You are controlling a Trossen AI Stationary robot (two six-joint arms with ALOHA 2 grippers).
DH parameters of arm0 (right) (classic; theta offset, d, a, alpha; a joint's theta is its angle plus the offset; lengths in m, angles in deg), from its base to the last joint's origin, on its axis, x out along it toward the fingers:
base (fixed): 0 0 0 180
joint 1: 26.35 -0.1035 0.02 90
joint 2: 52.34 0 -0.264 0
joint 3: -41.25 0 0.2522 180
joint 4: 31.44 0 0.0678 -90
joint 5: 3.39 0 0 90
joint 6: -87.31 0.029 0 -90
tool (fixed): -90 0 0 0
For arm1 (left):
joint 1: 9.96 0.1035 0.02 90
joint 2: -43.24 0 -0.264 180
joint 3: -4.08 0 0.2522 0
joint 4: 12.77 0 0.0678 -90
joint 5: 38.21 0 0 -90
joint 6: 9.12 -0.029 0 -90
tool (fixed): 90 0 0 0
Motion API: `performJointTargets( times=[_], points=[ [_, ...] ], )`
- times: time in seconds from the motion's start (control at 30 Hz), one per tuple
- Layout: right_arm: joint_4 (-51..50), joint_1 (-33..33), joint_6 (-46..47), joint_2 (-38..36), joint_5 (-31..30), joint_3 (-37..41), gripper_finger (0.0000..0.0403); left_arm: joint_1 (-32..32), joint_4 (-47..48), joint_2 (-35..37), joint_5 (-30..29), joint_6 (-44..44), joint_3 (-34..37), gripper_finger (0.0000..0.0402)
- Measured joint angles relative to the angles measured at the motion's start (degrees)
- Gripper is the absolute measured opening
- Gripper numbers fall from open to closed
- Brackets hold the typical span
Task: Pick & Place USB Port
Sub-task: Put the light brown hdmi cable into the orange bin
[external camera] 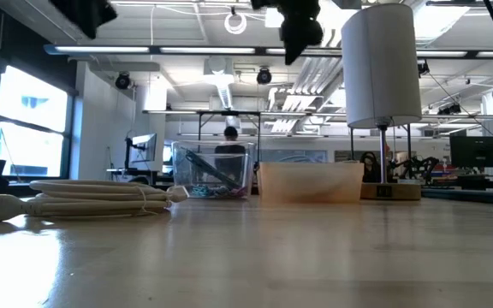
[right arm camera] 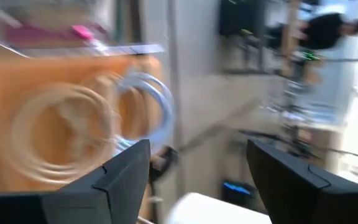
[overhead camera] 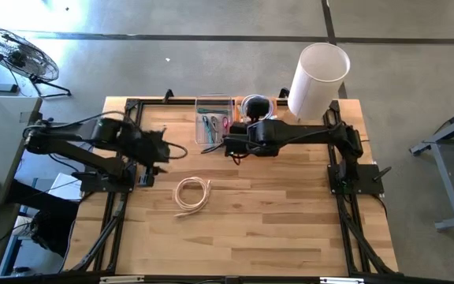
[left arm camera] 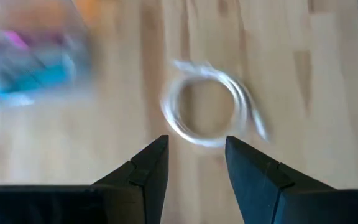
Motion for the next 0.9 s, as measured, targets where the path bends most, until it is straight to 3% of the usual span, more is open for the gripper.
performJointTargets(
  times=[0.17,0.4,0.57,0.9],
  points=[
    [-1.3,-2.3,0.2,-0.1,12.8,-9.7,0.0259,-4.6,-1.6,0.0,3.6,13.1,7.7,0.0154],
    [-1.4,-5.2,1.6,-0.1,19.3,-20.9,0.0259,-8.7,-13.0,-1.7,-3.4,30.4,18.1,0.0154],
    [0.4,-7.1,1.3,-2.0,20.1,-18.8,0.0259,-9.0,-22.5,-6.0,-5.9,34.0,21.9,0.0154],
    [-0.5,-10.2,3.2,-2.2,25.1,-18.2,0.0259,-8.9,-24.0,-18.4,-5.9,41.3,22.1,0.0154]
  ],
)
